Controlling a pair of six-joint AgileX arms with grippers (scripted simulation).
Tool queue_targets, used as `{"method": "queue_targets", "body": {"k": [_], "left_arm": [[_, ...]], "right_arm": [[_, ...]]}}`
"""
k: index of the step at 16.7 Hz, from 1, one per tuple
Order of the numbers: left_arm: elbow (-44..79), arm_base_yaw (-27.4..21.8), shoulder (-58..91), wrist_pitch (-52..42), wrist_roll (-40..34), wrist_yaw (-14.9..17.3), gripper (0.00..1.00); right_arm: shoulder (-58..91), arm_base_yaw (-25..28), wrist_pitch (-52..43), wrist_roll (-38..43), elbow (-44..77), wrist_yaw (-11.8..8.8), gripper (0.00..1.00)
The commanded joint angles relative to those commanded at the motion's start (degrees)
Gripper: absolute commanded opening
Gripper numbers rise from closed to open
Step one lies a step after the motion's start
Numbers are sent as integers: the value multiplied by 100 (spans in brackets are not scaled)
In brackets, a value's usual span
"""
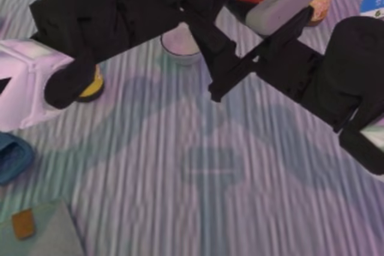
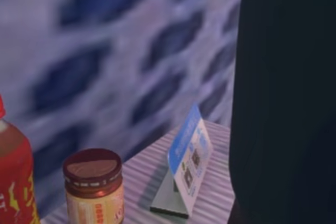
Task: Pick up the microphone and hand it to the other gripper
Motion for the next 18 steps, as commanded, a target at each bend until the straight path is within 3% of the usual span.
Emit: {"method": "queue_targets", "body": {"k": [10, 18], "left_arm": [[-5, 11, -9, -4, 6, 5, 0], [-414, 844, -450, -62, 33, 729, 0]], "right_arm": [[-20, 5, -3, 0, -21, -4, 100], [-1477, -182, -171, 8, -1311, -252, 100]]}}
